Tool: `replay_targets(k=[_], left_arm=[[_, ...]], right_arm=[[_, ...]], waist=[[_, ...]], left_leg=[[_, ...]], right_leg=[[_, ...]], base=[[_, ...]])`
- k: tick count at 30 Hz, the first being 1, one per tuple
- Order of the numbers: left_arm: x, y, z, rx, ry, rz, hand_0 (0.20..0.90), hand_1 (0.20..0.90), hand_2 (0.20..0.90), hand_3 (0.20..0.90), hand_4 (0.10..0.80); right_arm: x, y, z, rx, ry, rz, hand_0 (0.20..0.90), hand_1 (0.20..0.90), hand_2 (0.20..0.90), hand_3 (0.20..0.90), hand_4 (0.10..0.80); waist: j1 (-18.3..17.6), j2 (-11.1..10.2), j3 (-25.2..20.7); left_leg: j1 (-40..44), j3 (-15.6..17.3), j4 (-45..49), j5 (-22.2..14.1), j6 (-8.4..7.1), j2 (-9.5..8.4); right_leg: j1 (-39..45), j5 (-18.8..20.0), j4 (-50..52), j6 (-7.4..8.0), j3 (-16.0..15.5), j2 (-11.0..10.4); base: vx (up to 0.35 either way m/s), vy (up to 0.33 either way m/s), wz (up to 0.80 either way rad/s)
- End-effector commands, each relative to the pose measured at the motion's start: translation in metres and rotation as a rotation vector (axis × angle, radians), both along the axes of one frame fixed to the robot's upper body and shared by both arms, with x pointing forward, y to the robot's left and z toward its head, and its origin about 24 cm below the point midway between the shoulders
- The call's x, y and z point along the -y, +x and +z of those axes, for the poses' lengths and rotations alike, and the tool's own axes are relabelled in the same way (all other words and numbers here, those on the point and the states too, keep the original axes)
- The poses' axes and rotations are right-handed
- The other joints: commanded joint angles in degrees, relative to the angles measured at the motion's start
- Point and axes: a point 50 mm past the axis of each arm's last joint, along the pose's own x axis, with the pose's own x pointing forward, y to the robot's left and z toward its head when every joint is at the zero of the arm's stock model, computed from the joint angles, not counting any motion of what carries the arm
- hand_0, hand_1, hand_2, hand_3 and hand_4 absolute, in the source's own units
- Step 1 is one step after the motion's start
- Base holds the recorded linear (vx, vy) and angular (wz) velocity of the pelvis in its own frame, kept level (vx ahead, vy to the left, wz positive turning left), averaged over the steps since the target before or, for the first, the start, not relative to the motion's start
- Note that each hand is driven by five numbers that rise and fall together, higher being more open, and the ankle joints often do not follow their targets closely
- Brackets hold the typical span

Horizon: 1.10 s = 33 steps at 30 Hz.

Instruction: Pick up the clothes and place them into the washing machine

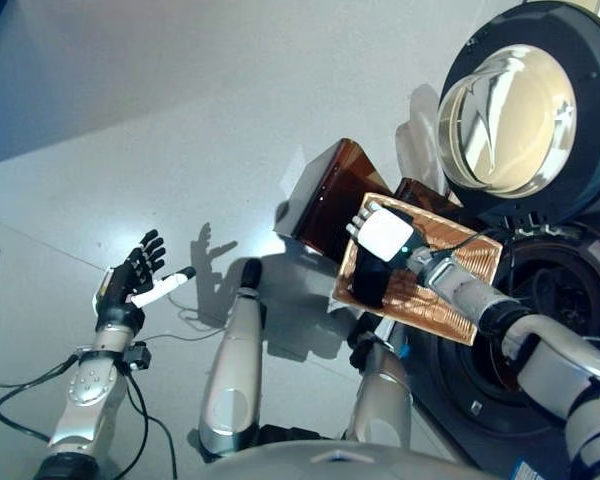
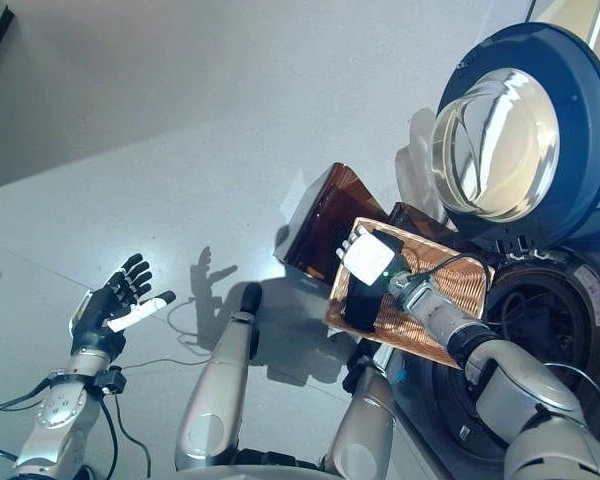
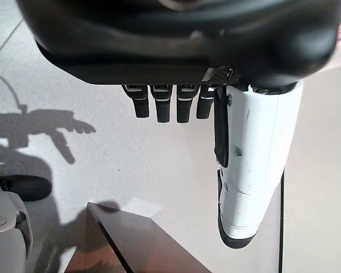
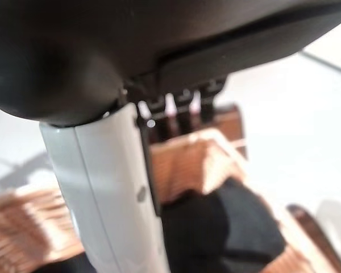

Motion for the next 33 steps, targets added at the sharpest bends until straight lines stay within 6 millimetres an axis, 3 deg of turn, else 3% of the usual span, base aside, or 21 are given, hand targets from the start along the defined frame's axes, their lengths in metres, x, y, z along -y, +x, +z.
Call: replay_targets(k=[1,9,20,33], left_arm=[[-0.007,-0.011,0.010,0.063,0.021,0.006,0.900,0.900,0.900,0.900,0.800],[-0.006,-0.011,0.009,0.053,0.028,-0.007,0.900,0.900,0.900,0.900,0.800],[-0.001,-0.010,0.011,0.057,0.028,-0.044,0.900,0.900,0.900,0.900,0.800],[-0.001,-0.012,0.009,0.057,0.024,-0.024,0.900,0.900,0.900,0.900,0.800]], right_arm=[[0.016,0.006,0.029,0.110,0.032,0.002,0.900,0.900,0.900,0.900,0.800],[0.026,0.003,0.029,0.104,-0.002,-0.011,0.900,0.900,0.900,0.900,0.800],[0.044,-0.005,0.026,0.075,-0.062,-0.042,0.900,0.900,0.900,0.900,0.800],[0.035,-0.004,0.023,0.082,-0.017,-0.017,0.900,0.900,0.900,0.900,0.800]], waist=[[-1.45,-0.08,-5.86],[-1.83,-0.55,-6.32],[-2.49,0.53,-5.36],[-2.56,0.80,-4.84]], left_leg=[[-1.42,-1.54,-4.63,3.59,-3.18,2.73],[-0.64,-1.31,-4.99,3.64,-3.41,3.00],[-1.40,-1.58,-4.28,4.22,-3.72,3.08],[-3.05,-1.73,-2.69,3.84,-3.64,2.85]], right_leg=[[-1.62,5.00,-0.27,2.45,3.67,-2.74],[-1.02,4.76,-0.55,2.32,4.05,-2.39],[-2.63,3.62,1.50,1.90,5.05,-2.03],[-3.84,3.55,2.85,1.71,5.25,-2.15]], base=[[0.006,0.009,-0.04],[-0.003,-0.002,-0.02],[-0.032,-0.004,-0.05],[-0.003,0.001,0.00]])
